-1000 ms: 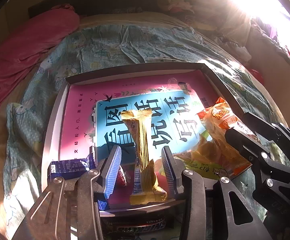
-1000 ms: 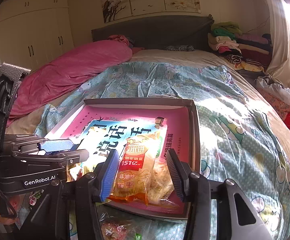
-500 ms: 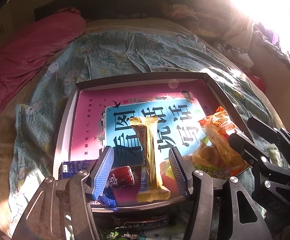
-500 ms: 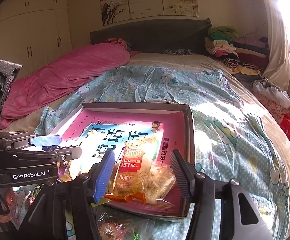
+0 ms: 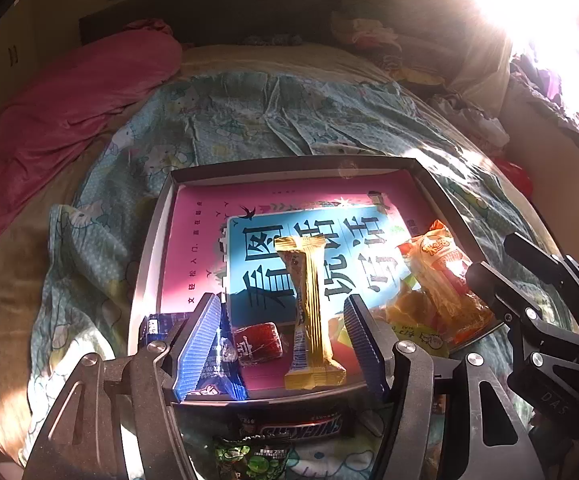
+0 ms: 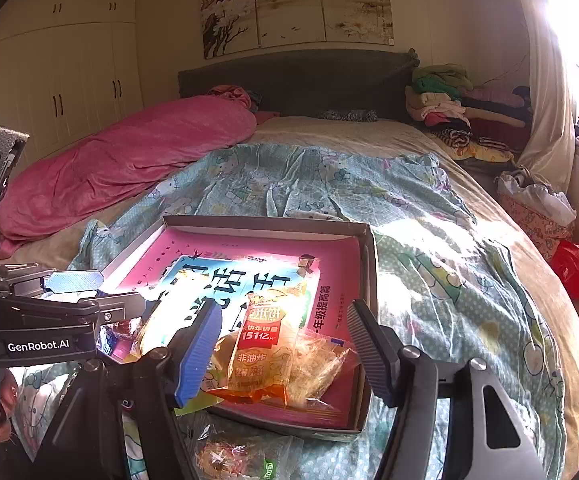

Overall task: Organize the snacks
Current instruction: 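Pull both open grippers back from the tray toward the snacks on the bed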

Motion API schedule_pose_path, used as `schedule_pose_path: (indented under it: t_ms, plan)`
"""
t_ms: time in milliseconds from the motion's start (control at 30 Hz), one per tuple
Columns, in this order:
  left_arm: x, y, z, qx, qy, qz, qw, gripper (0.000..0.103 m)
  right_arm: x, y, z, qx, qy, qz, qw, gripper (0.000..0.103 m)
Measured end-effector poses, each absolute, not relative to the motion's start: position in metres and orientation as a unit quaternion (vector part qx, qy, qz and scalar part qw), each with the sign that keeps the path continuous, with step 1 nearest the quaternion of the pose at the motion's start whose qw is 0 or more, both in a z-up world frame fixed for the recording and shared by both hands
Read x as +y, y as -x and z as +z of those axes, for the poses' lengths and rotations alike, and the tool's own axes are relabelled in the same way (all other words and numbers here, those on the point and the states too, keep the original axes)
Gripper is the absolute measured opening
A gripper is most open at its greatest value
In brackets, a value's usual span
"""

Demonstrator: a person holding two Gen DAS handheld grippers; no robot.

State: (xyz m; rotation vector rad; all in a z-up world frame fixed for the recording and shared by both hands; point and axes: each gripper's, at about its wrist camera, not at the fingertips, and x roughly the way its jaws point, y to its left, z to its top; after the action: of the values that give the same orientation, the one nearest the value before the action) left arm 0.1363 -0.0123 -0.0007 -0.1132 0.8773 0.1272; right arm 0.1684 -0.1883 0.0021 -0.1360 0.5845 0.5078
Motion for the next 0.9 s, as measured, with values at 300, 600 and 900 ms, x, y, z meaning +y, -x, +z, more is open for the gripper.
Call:
schedule_pose_path:
  t_ms: [300, 600, 900]
  plan:
    - [-0.009, -0.123, 0.007, 0.416, 0.055, 0.059, 0.906, 0.068, -0.193, -0.158, 0.010, 0.270, 0.065, 0.246, 0.928, 0.070]
    - [-0.007, -0.113, 0.015, 0.402, 0.054, 0.081, 0.910, 0.075, -0.201, -0.148, 0.021, 0.248, 0.049, 0.252, 0.934, 0.079]
    - [-0.005, -0.103, 0.018, 0.403, 0.057, 0.082, 0.910, 0.076, -0.205, -0.144, 0.026, 0.242, 0.038, 0.252, 0.936, 0.082]
